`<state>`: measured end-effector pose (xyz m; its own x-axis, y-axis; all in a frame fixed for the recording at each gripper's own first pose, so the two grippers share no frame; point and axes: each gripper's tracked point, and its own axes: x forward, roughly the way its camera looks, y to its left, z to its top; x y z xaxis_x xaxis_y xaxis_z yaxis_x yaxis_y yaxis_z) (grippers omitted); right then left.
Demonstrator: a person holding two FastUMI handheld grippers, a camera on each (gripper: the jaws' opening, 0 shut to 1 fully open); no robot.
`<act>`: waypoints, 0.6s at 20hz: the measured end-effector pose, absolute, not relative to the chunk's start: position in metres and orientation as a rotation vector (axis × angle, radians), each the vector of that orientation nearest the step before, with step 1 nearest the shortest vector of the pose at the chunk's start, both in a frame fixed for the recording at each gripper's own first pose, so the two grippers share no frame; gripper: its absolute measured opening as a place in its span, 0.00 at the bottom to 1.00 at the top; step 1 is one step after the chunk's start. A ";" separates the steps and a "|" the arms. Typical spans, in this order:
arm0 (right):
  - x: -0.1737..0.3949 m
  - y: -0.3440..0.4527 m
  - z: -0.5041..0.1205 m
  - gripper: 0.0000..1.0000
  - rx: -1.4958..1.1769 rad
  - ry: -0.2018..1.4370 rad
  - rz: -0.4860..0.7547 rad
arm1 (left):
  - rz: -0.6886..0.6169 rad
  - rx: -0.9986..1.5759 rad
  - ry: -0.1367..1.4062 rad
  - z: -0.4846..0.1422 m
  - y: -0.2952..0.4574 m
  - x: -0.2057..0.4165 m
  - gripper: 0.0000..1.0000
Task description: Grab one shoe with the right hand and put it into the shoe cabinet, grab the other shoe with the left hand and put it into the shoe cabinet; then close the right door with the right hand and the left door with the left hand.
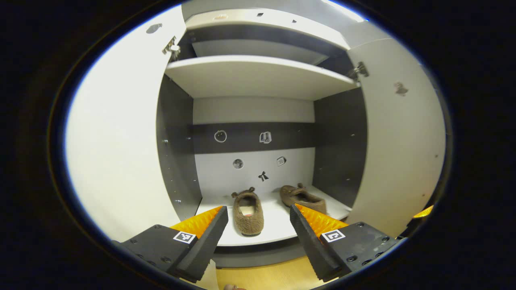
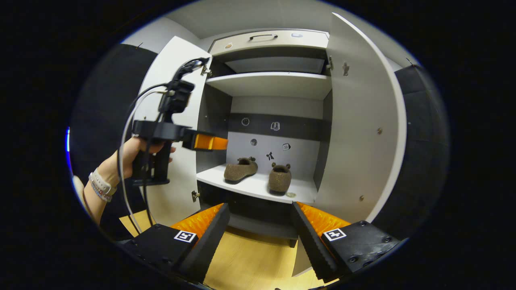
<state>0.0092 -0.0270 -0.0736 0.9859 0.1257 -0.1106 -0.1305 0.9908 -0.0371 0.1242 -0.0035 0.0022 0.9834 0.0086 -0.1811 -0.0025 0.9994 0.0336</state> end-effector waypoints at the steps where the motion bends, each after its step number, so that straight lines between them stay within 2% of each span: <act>1: 0.001 -0.035 -0.063 0.98 -0.024 0.091 0.121 | -0.008 0.027 0.172 0.008 -0.011 0.103 0.98; 7: -0.048 -0.111 -0.034 0.98 -0.005 0.023 0.025 | -0.070 -0.020 0.152 0.028 -0.040 0.003 0.97; 8: -0.053 -0.129 -0.035 0.94 0.000 0.024 -0.002 | -0.064 -0.021 0.149 0.031 -0.039 -0.011 0.97; 12: -0.054 -0.197 -0.034 0.98 0.014 0.018 -0.098 | -0.054 -0.044 0.114 0.047 -0.040 -0.052 0.98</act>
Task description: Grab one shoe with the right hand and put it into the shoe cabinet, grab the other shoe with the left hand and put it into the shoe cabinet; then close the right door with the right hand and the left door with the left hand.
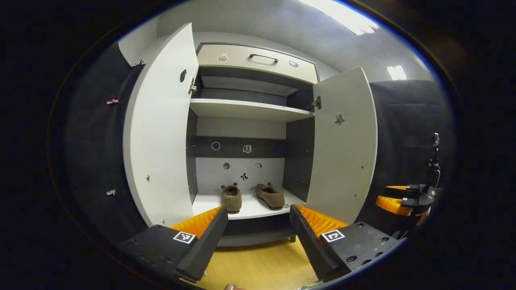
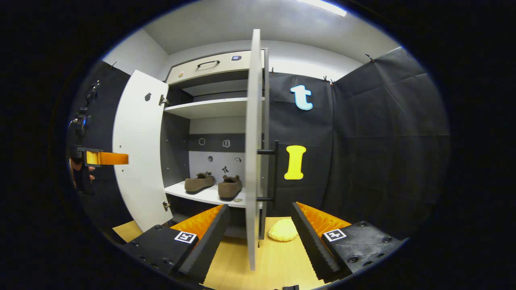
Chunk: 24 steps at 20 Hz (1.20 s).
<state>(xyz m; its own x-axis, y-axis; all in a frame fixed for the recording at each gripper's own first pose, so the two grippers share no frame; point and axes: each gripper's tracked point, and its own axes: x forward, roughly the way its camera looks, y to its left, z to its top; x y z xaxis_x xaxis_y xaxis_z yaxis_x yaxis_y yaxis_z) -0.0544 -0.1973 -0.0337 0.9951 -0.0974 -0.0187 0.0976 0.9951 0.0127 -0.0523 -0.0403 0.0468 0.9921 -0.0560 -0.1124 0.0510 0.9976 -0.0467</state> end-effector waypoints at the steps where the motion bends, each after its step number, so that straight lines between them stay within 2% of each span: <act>1: -0.049 -0.209 -0.033 0.98 0.021 0.018 -0.101 | -0.053 -0.054 0.106 0.050 -0.042 -0.063 0.98; 2: -0.043 -0.218 -0.032 0.94 0.030 0.015 -0.099 | -0.051 -0.063 0.097 0.053 -0.042 -0.072 0.97; 3: -0.036 -0.223 -0.030 0.98 0.041 0.012 -0.087 | -0.051 -0.071 0.084 0.057 -0.044 -0.080 0.98; 6: -0.017 -0.233 -0.028 0.98 0.034 0.005 -0.048 | -0.027 -0.090 0.084 0.059 -0.043 -0.106 0.95; 12: 0.008 -0.219 -0.036 0.98 0.069 0.035 0.092 | 0.174 -0.079 0.085 0.060 -0.017 -0.152 0.95; 18: 0.018 -0.197 -0.037 0.97 0.076 0.045 0.195 | 0.293 -0.092 0.126 0.049 -0.010 -0.185 0.95; 24: 0.031 -0.161 -0.036 0.97 0.074 0.040 0.262 | 0.312 -0.124 0.152 0.038 -0.001 -0.188 0.95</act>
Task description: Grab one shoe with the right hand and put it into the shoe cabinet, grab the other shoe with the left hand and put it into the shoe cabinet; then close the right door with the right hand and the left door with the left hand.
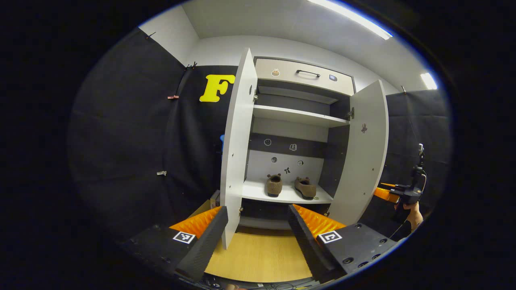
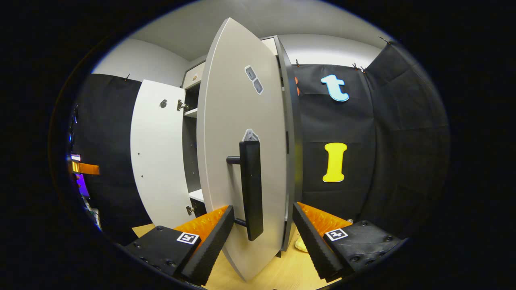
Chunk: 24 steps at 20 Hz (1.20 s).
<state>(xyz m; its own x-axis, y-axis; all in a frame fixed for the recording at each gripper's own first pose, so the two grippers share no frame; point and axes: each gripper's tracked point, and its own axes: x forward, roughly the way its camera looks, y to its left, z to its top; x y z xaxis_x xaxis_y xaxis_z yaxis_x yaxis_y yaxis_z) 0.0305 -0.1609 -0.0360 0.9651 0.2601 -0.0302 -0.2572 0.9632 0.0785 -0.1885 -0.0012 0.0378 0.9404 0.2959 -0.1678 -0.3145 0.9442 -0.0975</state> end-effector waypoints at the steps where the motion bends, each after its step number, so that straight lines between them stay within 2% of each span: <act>1: 0.034 -0.155 -0.034 0.97 0.074 0.036 0.267 | 0.314 -0.123 0.155 0.037 0.003 -0.188 0.95; 14: 0.089 -0.072 -0.034 0.98 0.074 0.019 0.286 | 0.313 -0.133 0.150 0.027 0.076 -0.177 0.95; 19: 0.124 -0.039 -0.034 0.99 0.027 0.010 0.233 | 0.316 -0.135 0.131 0.029 0.119 -0.172 0.95; 24: 0.148 -0.023 -0.035 0.96 0.012 -0.001 0.157 | 0.289 -0.147 0.101 0.029 0.156 -0.153 0.95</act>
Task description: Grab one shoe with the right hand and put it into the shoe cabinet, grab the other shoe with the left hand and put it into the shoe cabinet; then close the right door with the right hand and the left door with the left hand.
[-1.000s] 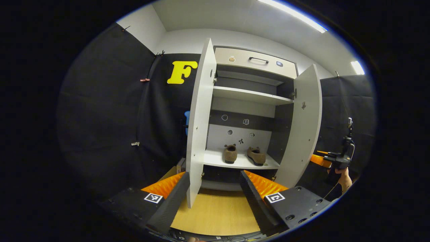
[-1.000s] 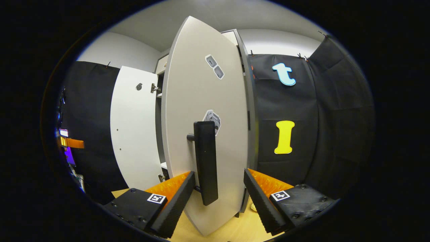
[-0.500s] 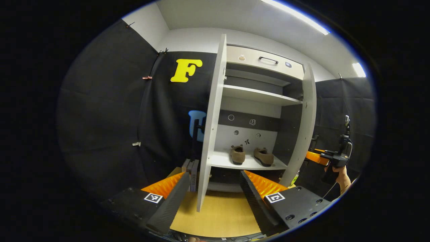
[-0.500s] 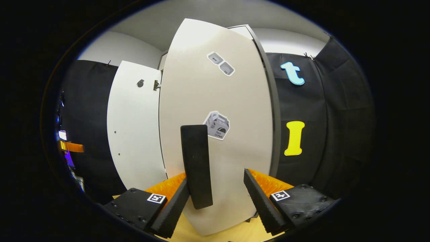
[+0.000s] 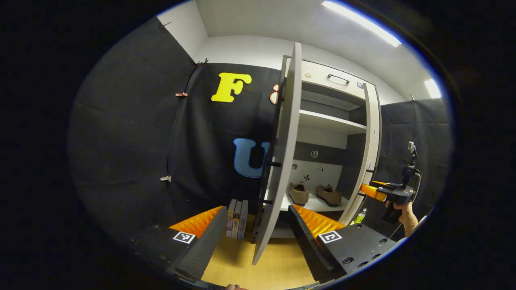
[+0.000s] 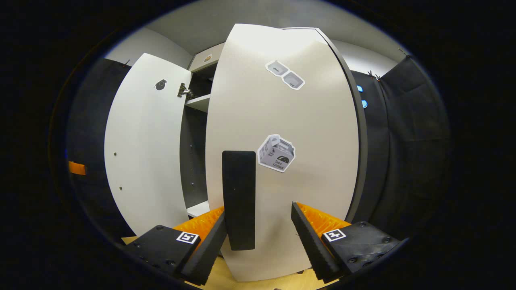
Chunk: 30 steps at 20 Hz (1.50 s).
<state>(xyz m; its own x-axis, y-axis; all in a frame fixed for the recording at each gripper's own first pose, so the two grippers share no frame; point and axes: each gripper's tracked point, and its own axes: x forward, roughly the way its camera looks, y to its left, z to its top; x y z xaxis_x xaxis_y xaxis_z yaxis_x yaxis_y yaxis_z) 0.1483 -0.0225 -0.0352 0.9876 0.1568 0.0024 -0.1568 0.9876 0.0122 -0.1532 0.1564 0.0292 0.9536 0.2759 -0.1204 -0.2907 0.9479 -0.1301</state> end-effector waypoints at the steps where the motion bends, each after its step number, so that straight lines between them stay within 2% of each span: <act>1: 0.151 -0.022 -0.037 0.96 0.006 -0.004 0.140 | 0.278 -0.145 0.100 0.029 0.163 -0.145 0.95; 4: 0.163 -0.017 -0.038 0.96 -0.006 0.002 0.099 | 0.239 -0.122 0.099 0.028 0.180 -0.113 0.97; 5: 0.165 -0.017 -0.038 0.96 -0.004 0.007 0.090 | 0.227 -0.117 0.098 0.028 0.183 -0.103 0.95; 9: 0.148 -0.008 -0.036 0.96 0.052 0.019 0.096 | 0.168 -0.108 0.093 0.028 0.191 -0.075 0.97; 10: 0.140 -0.009 -0.037 0.96 0.055 0.026 0.094 | 0.155 -0.105 0.094 0.029 0.193 -0.069 0.95; 21: 0.081 -0.023 -0.039 0.96 -0.024 0.034 0.031 | 0.036 -0.103 0.095 0.027 0.163 -0.053 0.93; 30: 0.056 -0.039 -0.029 0.95 -0.036 0.018 0.031 | 0.028 -0.098 0.089 0.028 0.128 -0.043 0.92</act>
